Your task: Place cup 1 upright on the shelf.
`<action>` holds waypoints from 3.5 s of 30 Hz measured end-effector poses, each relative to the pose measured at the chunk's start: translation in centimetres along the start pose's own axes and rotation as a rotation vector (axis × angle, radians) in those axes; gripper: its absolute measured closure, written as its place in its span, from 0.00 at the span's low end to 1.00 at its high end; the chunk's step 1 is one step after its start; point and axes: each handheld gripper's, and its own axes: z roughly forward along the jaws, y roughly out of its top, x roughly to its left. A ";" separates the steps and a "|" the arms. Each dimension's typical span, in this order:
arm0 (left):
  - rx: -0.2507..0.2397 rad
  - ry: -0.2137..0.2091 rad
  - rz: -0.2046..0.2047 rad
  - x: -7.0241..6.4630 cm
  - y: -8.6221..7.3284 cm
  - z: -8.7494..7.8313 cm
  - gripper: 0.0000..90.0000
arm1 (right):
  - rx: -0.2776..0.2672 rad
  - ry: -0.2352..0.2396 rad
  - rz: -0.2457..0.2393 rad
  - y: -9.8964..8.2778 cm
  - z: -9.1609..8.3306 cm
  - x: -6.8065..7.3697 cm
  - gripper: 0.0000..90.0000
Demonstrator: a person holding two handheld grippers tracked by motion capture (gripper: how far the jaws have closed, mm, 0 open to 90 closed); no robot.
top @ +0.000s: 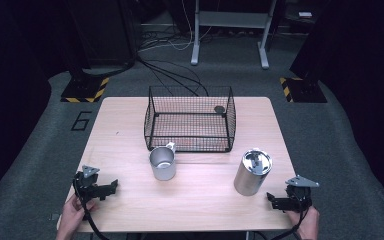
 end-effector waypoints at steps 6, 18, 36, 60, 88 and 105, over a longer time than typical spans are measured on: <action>0.008 -0.004 0.014 0.1 0.0 -0.1 0.00 | 0.001 -0.005 0.006 0.0 0.0 0.0 0.00; -0.005 0.002 0.003 -0.1 0.2 0.2 0.00 | 0.041 -0.025 0.031 0.3 -0.5 -0.1 0.00; 0.003 0.011 0.003 -0.2 0.3 0.3 0.01 | -0.025 0.069 0.016 3.4 -5.3 2.5 0.00; -0.001 0.012 0.004 -0.2 0.2 0.3 0.01 | -0.082 0.134 -0.036 8.1 -7.4 5.4 0.00; -0.002 0.008 0.000 -0.3 0.2 0.3 0.01 | -0.147 0.116 -0.093 12.6 -4.6 7.8 0.03; 0.006 0.006 0.001 -0.3 0.3 0.2 0.01 | -0.169 0.111 -0.105 12.3 -4.8 8.0 0.04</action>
